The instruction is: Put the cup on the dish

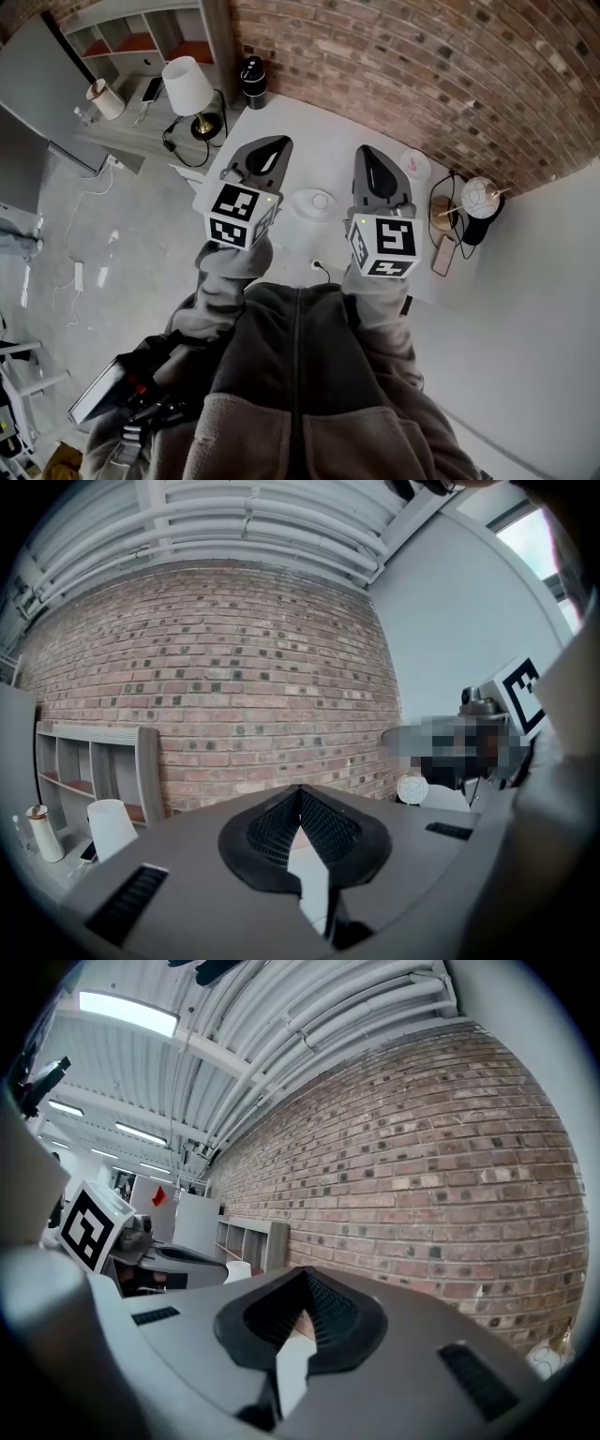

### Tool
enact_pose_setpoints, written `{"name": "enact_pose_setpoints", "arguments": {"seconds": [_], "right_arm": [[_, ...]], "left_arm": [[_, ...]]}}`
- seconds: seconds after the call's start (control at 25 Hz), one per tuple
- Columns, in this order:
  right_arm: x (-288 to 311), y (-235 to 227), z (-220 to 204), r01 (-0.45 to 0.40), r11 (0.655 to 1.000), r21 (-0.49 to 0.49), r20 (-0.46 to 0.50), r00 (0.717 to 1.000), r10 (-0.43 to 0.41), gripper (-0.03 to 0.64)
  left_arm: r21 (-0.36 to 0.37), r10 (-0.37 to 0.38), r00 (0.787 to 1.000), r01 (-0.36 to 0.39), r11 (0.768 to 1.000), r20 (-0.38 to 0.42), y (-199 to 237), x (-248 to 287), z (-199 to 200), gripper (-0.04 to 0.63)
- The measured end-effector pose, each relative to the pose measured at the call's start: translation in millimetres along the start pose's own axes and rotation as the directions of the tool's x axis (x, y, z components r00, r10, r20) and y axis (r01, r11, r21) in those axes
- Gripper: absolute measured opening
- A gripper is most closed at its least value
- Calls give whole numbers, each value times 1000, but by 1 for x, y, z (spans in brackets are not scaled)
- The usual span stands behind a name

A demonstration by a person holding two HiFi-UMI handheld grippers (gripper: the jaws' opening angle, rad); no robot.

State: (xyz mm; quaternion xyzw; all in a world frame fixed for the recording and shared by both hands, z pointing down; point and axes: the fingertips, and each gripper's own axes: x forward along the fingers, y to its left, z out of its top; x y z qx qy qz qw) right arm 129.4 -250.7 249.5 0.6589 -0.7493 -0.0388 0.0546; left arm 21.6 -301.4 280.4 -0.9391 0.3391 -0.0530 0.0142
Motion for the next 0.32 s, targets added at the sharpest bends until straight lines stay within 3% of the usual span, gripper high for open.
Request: {"name": "enact_pose_setpoints", "arguments": {"seconds": [0.32], "right_arm": [[-2, 2, -2, 12, 1000, -7, -4, 1000, -12, 0]], "left_arm": [[-10, -17, 1000, 17, 1000, -9, -1, 1, -8, 6]]}}
